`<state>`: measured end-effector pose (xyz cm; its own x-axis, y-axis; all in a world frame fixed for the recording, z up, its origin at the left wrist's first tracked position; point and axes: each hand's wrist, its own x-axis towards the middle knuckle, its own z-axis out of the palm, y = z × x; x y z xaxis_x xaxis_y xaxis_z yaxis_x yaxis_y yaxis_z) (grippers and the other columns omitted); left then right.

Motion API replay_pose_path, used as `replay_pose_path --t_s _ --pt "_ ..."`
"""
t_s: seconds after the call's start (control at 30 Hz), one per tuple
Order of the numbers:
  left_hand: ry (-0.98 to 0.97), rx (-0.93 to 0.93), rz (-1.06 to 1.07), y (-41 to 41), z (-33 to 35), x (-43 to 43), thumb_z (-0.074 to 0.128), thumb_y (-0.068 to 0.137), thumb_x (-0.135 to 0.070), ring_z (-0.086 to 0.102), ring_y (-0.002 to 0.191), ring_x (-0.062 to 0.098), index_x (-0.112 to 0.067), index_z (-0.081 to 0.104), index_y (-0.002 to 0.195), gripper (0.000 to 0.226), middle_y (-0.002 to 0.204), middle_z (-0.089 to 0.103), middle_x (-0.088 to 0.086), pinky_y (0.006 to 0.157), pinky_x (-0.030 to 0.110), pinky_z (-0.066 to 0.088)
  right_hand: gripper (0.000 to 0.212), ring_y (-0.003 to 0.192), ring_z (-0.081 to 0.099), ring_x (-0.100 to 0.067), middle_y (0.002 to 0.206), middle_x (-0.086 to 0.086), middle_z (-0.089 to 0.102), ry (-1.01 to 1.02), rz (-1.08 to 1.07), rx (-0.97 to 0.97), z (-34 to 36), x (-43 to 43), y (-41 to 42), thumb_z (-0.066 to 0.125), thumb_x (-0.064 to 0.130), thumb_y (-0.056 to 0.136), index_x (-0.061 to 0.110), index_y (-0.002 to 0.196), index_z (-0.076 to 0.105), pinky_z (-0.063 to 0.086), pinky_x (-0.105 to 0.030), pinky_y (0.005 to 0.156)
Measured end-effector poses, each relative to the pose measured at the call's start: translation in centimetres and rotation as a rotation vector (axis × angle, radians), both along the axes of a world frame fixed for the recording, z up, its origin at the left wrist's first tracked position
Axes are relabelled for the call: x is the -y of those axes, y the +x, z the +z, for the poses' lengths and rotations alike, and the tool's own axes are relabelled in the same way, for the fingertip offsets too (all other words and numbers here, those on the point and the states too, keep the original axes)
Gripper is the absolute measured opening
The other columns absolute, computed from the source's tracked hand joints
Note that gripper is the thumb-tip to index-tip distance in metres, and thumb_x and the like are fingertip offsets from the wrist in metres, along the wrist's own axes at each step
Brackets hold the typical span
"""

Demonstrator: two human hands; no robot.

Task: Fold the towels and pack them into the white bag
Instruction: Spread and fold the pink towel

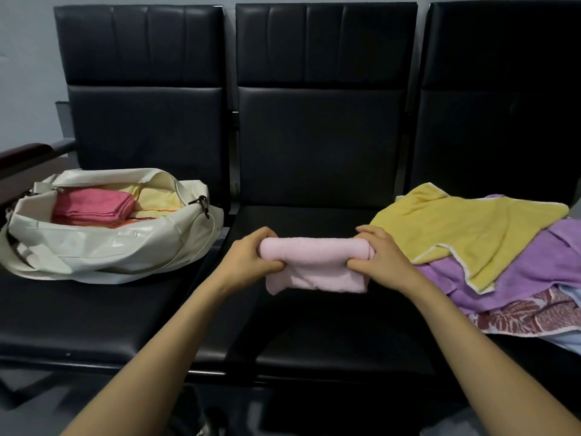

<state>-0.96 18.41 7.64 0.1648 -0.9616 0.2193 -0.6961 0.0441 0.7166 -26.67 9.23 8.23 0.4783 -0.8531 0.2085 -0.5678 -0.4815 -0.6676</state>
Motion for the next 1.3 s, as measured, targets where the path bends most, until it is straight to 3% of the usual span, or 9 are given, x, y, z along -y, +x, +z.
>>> replay_pose_path --t_s 0.27,0.43,0.57,0.67,0.83,0.93,1.03,1.17,1.3 --pt "0.048 -0.61 0.107 -0.2 -0.5 0.6 0.064 0.091 -0.025 0.063 0.083 0.009 -0.013 0.036 0.119 0.041 0.102 0.059 0.004 0.064 0.02 0.051 0.028 0.103 0.061 -0.014 0.112 0.002 0.064 0.431 -0.044 0.335 -2.2 1.2 2.0 0.061 0.032 0.091 0.022 0.117 0.056 0.051 -0.031 0.086" --pt "0.308 -0.866 0.082 0.7 -1.7 1.6 0.07 0.085 -0.024 0.068 0.092 0.021 0.004 0.048 0.124 0.052 0.111 0.066 0.015 0.07 0.028 0.053 0.077 0.097 0.064 -0.027 0.11 -0.012 0.063 0.739 -0.148 0.344 -3.4 2.4 3.4 0.073 0.051 0.059 0.012 0.123 0.055 0.055 -0.039 0.08" --pt "0.394 -0.944 0.012 2.1 -2.6 1.5 0.062 0.085 0.0 0.067 0.094 0.026 0.011 0.063 0.11 0.027 0.108 0.069 0.021 0.08 0.028 0.054 0.045 0.106 0.066 -0.028 0.114 -0.015 0.069 0.947 -0.002 0.401 -3.0 2.5 2.9 0.074 0.024 0.082 0.006 0.12 0.061 0.055 -0.037 0.088" --pt "0.372 -0.872 0.038 2.9 -3.1 1.4 0.062 0.083 0.008 0.069 0.091 0.025 0.009 0.061 0.111 0.028 0.107 0.069 0.02 0.075 0.028 0.057 0.05 0.11 0.064 -0.023 0.12 -0.008 0.067 0.899 0.077 0.282 -3.0 2.5 3.0 0.072 0.005 0.081 0.008 0.129 0.056 0.053 -0.035 0.093" --pt "0.31 -0.722 0.083 4.4 -2.3 0.9 0.07 0.08 0.003 0.064 0.107 0.032 0.004 0.057 0.118 0.04 0.114 0.067 0.019 0.094 0.041 0.052 0.057 0.109 0.061 -0.02 0.12 -0.003 0.063 0.742 -0.012 0.224 -2.0 2.0 5.4 0.076 0.007 0.077 0.016 0.127 0.051 0.052 -0.039 0.095" --pt "0.222 -0.605 0.081 7.0 0.4 1.0 0.073 0.079 -0.003 0.066 0.102 0.023 -0.004 0.055 0.118 0.043 0.111 0.067 0.009 0.085 0.031 0.056 0.055 0.106 0.061 -0.018 0.118 0.0 0.061 0.567 -0.029 0.194 0.4 2.8 8.5 0.079 0.016 0.075 0.021 0.121 0.05 0.053 -0.04 0.093" --pt "0.074 -0.434 0.197 11.1 4.6 1.3 0.07 0.08 -0.004 0.063 0.093 0.013 -0.01 0.053 0.116 0.04 0.104 0.065 0.002 0.072 0.022 0.052 0.053 0.102 0.06 -0.014 0.115 0.002 0.06 0.408 0.024 0.218 3.6 3.8 14.0 0.078 0.018 0.075 0.022 0.12 0.051 0.053 -0.032 0.084" --pt "-0.055 -0.266 0.383 17.8 8.1 0.8 0.066 0.059 -0.019 0.063 0.091 0.019 -0.013 0.058 0.11 0.052 0.102 0.067 0.006 0.083 0.039 0.054 0.045 0.097 0.06 -0.018 0.109 -0.003 0.06 0.28 0.086 0.237 6.4 4.4 23.7 0.073 0.013 0.077 0.018 0.114 0.048 0.051 -0.03 0.075" --pt "-0.105 -0.076 0.556 26.0 8.0 0.6 0.07 0.074 -0.006 0.061 0.103 0.026 -0.005 0.053 0.117 0.046 0.11 0.064 0.011 0.086 0.038 0.05 0.044 0.096 0.058 -0.02 0.109 -0.006 0.057 0.256 0.167 0.241 6.3 4.1 33.6 0.069 0.01 0.078 0.009 0.116 0.047 0.046 -0.025 0.064"
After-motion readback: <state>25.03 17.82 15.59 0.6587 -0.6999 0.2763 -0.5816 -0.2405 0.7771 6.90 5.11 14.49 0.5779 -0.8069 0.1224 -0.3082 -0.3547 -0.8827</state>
